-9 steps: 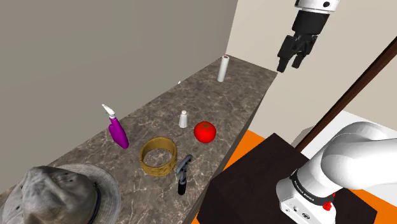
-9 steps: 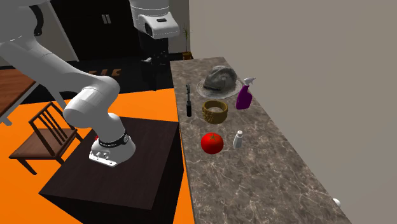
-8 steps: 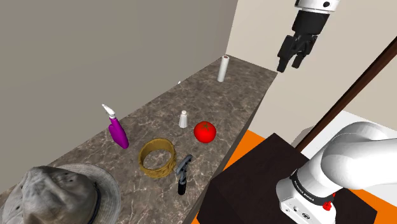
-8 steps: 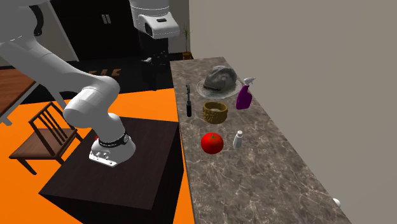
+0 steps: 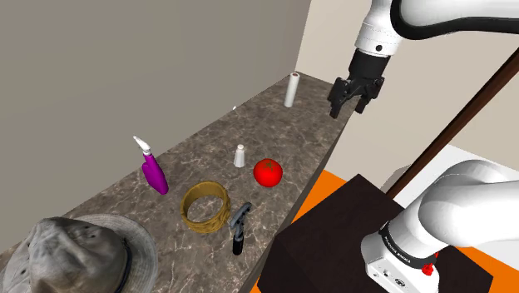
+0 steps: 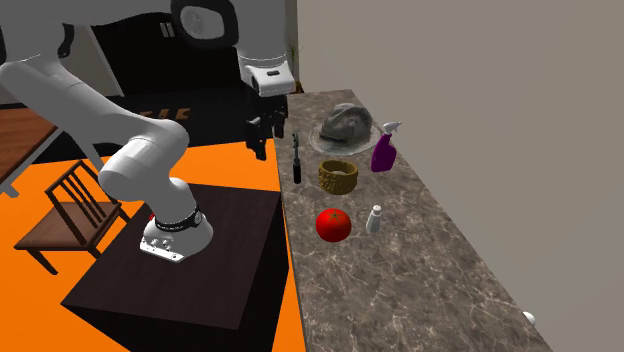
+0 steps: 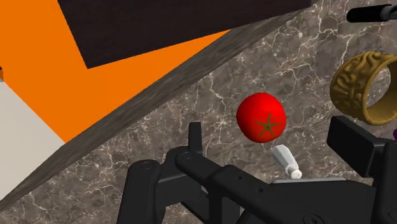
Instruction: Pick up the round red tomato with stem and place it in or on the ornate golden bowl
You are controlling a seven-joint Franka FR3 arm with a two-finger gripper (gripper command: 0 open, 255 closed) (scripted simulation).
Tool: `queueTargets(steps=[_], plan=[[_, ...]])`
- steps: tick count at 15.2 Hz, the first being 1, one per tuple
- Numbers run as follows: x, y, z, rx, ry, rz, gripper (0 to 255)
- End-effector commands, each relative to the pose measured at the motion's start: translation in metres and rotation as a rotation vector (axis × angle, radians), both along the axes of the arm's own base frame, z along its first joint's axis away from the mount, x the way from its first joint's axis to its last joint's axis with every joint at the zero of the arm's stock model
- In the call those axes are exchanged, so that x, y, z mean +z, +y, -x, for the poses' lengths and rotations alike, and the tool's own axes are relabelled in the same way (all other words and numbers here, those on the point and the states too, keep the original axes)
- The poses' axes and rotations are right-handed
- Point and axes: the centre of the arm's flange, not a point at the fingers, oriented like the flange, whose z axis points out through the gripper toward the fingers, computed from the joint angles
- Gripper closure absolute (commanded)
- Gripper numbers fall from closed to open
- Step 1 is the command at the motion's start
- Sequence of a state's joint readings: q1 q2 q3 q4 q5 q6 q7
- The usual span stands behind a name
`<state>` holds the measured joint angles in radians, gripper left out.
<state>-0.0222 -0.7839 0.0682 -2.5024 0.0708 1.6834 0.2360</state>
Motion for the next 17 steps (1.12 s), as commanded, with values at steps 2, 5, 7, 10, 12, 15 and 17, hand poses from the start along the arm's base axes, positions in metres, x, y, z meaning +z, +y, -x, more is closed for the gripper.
queueTargets(steps=[2,5,7,10,12,15,17], plan=[[-0.033,0.022,-0.01,-0.08,-0.022,0.015,0],[-0.066,0.039,-0.024,-0.156,-0.04,0.03,0],[-0.088,0.05,-0.034,-0.206,-0.053,0.04,0],[-0.12,0.065,-0.051,-0.282,-0.071,0.055,0],[-0.142,0.074,-0.063,-0.332,-0.084,0.065,0],[-0.174,0.086,-0.082,-0.408,-0.102,0.08,0],[-0.196,0.092,-0.095,-0.458,-0.114,0.09,0]])
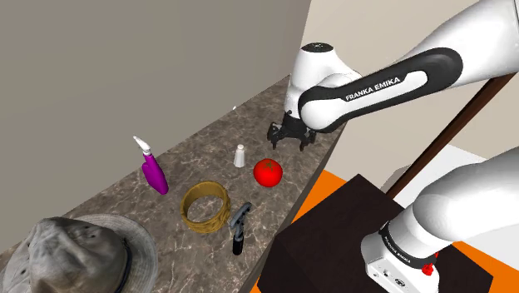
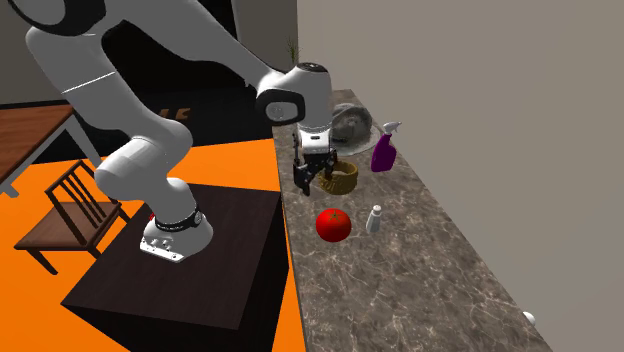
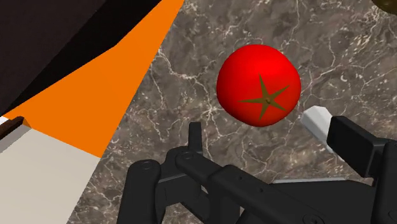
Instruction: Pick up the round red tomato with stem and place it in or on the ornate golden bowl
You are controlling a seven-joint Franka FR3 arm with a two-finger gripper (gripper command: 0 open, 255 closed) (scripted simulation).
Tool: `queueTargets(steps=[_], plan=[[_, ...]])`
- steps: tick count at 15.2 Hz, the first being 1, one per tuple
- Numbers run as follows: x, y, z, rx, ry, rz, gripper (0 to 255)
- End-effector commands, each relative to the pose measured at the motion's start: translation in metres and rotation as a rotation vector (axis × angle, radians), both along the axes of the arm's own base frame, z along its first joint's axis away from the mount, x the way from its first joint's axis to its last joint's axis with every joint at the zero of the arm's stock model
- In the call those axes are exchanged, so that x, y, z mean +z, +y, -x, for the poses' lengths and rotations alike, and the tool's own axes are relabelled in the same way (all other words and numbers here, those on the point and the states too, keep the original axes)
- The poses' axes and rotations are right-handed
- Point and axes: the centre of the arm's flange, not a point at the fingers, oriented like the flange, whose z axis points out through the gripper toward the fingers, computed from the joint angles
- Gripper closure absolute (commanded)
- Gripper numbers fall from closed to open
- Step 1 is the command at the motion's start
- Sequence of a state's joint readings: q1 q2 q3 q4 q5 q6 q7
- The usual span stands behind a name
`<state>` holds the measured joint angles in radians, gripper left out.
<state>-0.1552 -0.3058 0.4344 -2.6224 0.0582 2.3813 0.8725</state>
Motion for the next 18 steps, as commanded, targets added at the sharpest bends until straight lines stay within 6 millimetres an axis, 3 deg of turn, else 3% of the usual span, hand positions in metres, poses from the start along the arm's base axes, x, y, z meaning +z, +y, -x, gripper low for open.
queueTargets(steps=[1,6,14,18], plan=[[-0.024,0.01,-0.012,-0.054,-0.015,0.007,0],[-0.077,0.021,-0.049,-0.18,-0.046,0.032,0],[-0.117,0.017,-0.053,-0.181,-0.047,0.032,0],[-0.117,0.017,-0.053,-0.181,-0.047,0.032,0]])
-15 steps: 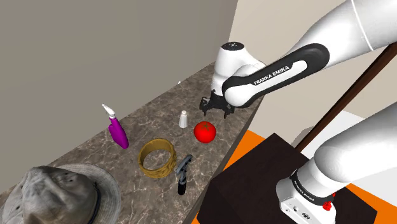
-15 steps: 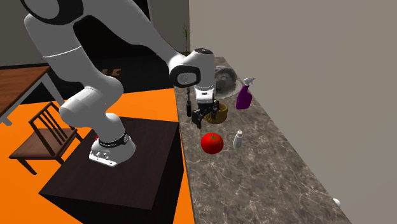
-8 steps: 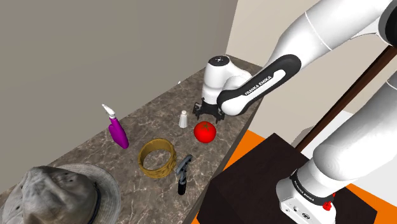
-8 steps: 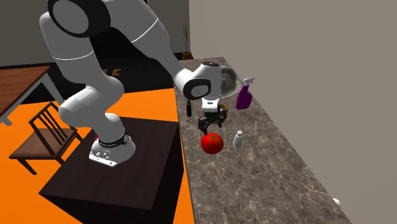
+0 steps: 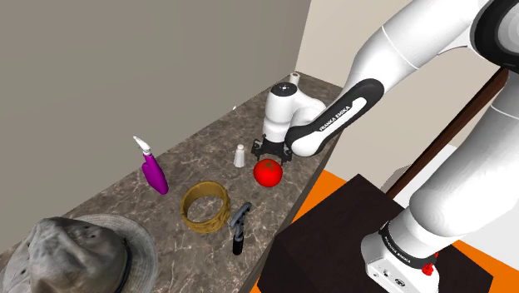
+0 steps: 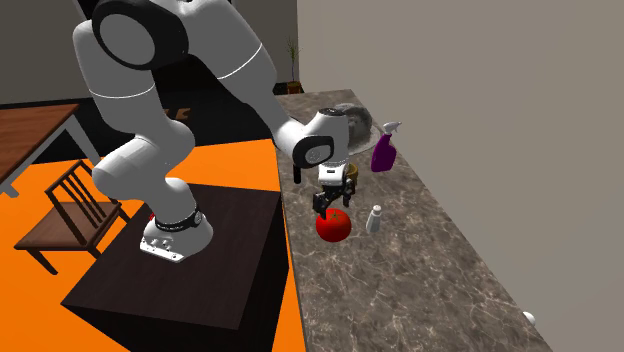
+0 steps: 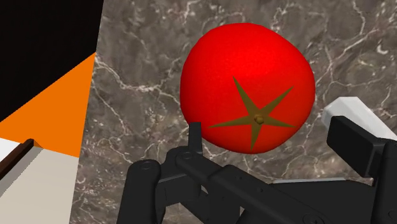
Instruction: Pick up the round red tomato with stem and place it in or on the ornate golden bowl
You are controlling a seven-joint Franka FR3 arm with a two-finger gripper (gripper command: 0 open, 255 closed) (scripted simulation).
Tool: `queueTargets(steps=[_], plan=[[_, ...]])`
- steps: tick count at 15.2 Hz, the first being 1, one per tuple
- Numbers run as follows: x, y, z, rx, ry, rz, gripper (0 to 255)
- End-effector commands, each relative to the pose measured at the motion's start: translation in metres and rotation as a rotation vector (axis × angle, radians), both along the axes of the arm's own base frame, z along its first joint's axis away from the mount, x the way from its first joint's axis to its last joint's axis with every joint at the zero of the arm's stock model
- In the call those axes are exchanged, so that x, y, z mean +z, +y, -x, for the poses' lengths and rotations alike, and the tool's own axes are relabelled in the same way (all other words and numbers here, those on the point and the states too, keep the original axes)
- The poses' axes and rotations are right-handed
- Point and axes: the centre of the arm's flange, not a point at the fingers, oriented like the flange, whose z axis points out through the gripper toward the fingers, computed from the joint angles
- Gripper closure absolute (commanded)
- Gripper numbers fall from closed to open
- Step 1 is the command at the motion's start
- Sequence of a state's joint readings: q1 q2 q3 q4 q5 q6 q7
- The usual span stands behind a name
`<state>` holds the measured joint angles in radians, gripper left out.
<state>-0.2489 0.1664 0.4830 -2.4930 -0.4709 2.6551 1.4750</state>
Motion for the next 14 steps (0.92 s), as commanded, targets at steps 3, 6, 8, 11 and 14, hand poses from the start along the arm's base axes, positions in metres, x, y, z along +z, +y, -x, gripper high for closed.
queueTargets(steps=[3,6,8,11,14], plan=[[-0.0005,0.0,-0.0001,0.0,0.0,0.0,0],[-0.0005,0.0,-0.0001,0.0,0.0,0.0,255],[-0.0005,0.0,-0.0001,0.0,0.0,0.0,255],[-0.0005,0.0002,-0.0001,0.0,0.0,0.0,255],[-0.0005,0.0,-0.0001,0.0,0.0,0.0,255]])
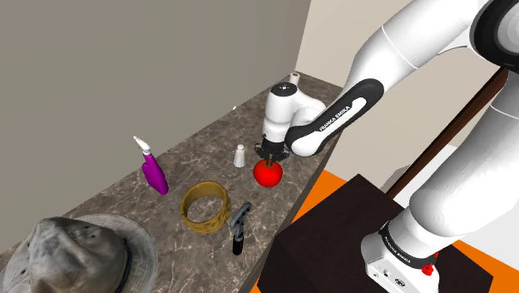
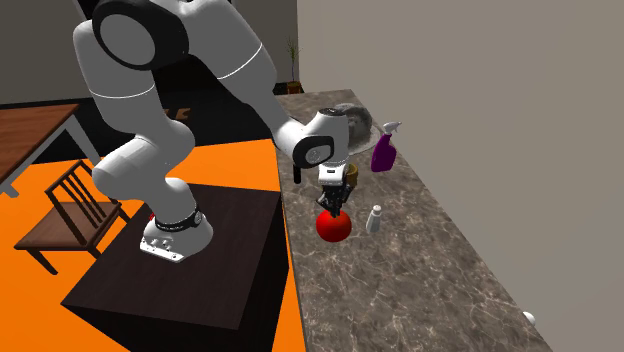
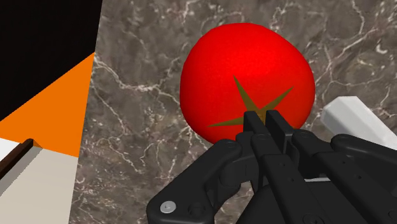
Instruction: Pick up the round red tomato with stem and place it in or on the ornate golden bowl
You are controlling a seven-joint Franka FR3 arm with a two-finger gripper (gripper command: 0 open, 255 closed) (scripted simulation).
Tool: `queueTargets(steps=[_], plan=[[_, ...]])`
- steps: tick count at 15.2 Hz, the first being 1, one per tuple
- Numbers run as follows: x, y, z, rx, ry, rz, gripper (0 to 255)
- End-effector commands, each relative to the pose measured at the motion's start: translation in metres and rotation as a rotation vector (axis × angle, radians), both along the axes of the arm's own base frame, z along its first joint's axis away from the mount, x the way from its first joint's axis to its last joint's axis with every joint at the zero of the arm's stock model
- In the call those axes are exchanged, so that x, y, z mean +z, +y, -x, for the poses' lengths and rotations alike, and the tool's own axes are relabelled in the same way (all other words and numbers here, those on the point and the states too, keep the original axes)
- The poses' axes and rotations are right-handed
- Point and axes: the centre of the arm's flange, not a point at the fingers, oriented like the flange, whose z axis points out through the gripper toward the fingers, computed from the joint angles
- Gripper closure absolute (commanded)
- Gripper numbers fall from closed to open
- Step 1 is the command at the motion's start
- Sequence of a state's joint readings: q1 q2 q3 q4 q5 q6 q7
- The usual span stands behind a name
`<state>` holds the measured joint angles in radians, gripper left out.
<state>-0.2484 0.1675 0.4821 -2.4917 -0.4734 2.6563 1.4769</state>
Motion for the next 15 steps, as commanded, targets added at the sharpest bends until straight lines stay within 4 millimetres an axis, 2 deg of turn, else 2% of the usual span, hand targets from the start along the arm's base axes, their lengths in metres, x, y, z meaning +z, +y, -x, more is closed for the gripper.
queueTargets(steps=[1,15], plan=[[0.005,0.0,0.0,0.0,0.002,0.0,255],[0.079,0.0,0.0,0.0,0.002,0.0,255]])
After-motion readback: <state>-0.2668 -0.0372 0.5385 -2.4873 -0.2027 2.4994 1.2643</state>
